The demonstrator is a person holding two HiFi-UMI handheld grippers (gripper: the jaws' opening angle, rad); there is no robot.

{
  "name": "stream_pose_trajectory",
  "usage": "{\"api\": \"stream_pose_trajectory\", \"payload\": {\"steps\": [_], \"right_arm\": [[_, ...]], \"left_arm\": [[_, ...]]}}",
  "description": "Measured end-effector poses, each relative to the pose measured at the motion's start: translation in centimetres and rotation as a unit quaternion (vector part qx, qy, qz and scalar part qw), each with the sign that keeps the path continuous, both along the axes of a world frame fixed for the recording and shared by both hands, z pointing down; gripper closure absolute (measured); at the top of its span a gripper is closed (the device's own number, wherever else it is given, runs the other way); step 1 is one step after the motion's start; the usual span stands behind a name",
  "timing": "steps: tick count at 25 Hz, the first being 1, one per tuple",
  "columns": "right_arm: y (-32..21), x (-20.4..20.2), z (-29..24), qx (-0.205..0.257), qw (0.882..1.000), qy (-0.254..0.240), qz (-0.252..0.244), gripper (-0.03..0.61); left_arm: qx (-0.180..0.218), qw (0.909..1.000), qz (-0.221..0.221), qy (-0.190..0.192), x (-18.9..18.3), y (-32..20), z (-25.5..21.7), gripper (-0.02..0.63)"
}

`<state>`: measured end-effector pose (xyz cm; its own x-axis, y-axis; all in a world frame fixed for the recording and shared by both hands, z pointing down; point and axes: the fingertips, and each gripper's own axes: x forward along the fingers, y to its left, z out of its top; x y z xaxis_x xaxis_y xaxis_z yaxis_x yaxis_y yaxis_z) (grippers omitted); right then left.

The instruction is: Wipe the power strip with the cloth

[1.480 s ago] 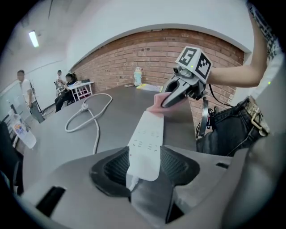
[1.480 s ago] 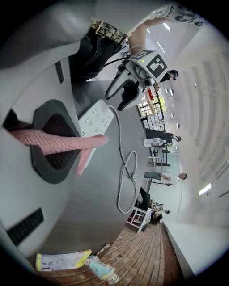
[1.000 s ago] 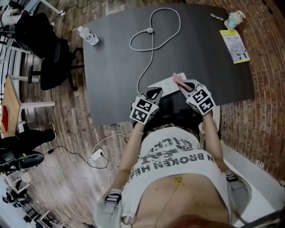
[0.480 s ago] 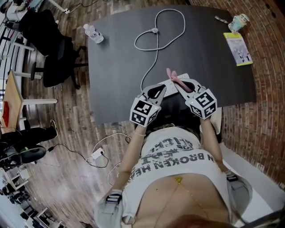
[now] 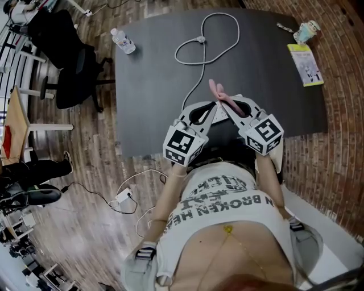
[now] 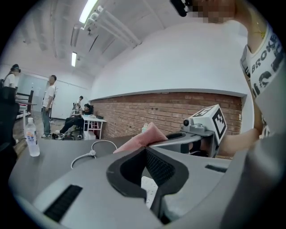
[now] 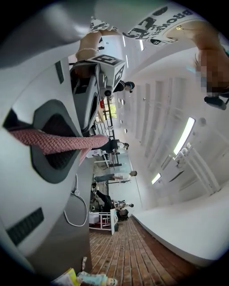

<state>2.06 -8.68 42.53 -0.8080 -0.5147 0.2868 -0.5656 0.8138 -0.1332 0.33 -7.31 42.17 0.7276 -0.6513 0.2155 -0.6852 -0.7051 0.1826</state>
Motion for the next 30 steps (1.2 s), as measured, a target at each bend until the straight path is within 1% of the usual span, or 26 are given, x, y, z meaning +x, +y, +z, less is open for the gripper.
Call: {"api": "stream_pose_trajectory", "payload": {"steps": [4,7,10,14,21,30], "right_arm": [[0.3,-0.6,-2.2,0.038,0.999,-0.018,-0.014,0.562],[0.7,-0.6,-3.9,0.069,0.997,-0.032,-0.025,0.563],[1.0,-0.3,-5.1,0.088,0.995,-0.036,-0.023,0.561],[1.3,0.0,-6.3,0.1,0.994,-0.04,-0.014,0.563],[1.9,0.4,-7.5,0.114,0.993,-0.039,-0.01,0.561],[2.2,0.2,-7.7,0.116,0.993,-0.033,-0.01,0.563]], "left_arm": [[0.017,0.9994,-0.004,0.029,-0.4,0.2,-2.4,0.606],[0.032,0.9987,-0.004,0.038,-0.3,0.4,-3.9,0.606],[0.046,0.9979,0.004,0.045,0.1,0.7,-5.1,0.606],[0.059,0.9969,0.012,0.051,0.4,1.2,-6.3,0.606],[0.066,0.9959,0.017,0.059,0.7,1.9,-7.5,0.606],[0.069,0.9961,0.018,0.052,0.4,2.2,-7.8,0.606]]}}
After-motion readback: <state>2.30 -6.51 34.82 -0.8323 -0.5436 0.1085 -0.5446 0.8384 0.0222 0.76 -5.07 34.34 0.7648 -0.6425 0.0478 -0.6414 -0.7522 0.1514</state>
